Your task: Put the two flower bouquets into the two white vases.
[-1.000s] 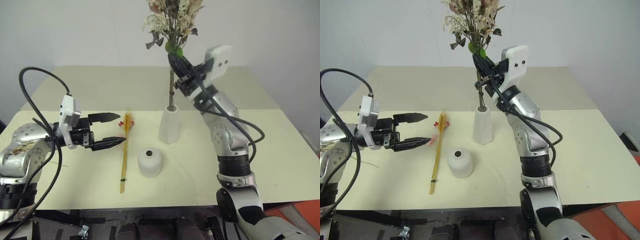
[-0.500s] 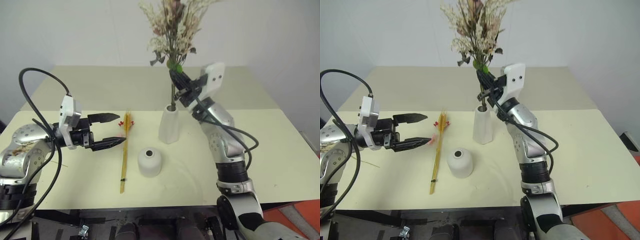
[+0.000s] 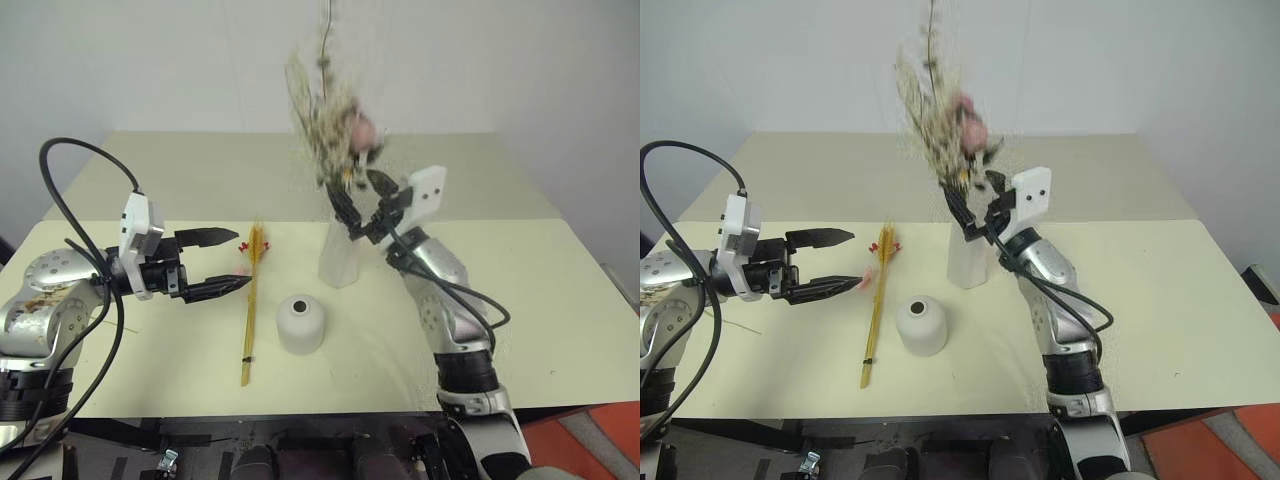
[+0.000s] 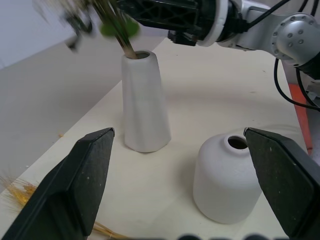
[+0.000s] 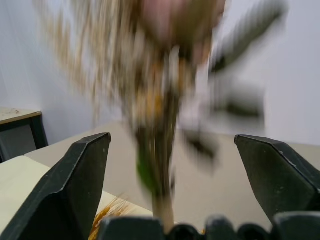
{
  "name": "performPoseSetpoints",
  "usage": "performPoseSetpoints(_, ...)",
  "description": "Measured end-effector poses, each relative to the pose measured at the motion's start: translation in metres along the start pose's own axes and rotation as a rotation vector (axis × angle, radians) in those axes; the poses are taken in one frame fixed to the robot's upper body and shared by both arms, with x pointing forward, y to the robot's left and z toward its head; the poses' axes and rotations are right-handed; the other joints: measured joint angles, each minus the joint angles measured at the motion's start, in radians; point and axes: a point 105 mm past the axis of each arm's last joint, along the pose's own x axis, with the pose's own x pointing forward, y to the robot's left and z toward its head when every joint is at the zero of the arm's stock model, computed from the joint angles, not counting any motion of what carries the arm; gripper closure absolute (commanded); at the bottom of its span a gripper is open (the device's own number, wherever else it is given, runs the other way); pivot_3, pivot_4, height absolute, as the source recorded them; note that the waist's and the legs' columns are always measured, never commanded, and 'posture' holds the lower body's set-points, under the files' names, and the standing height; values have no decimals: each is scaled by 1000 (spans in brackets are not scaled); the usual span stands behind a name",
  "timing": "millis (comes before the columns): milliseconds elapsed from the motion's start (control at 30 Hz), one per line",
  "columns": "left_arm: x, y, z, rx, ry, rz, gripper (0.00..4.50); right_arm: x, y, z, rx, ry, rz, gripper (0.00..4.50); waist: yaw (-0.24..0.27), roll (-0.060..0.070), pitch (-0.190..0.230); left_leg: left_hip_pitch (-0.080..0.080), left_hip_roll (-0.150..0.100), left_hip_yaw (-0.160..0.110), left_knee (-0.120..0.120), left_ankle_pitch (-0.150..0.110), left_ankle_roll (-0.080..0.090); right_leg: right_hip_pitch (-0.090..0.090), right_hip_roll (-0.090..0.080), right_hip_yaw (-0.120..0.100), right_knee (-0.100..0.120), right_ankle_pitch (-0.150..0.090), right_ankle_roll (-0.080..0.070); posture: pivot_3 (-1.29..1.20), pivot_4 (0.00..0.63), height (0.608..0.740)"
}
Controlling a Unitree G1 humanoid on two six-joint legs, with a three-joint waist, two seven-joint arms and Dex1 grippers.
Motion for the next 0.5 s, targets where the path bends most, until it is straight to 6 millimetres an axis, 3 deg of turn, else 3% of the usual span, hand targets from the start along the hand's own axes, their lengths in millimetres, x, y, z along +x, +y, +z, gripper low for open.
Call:
performPoseSetpoints(100,-3,4,-9,-34,101,55,0,-18,-4,-2,-17,23,-16,40,1,0,0,0,0,0,0,0,0,0,0,0,0,-1,1,0,150,740)
performPoseSetpoints(200,-5,16,-31,-122,305,181,0,-43,-14,-3,-27,88,-17,40,5,0,0,0,-1,0,1,0,0,1,0,0,0,-4,7,0,150,740)
performPoseSetpoints(333,6,20,-62,-289,579,269,0,-64,-20,18,-73,149,74,40,8,-2,1,0,-1,-1,4,0,0,1,0,0,2,-5,8,0,150,740)
performPoseSetpoints(500,26,23,-75,-438,733,329,0,-84,-30,37,-80,279,220,40,6,-3,2,3,-2,-1,4,0,0,3,0,0,2,-5,8,0,150,740)
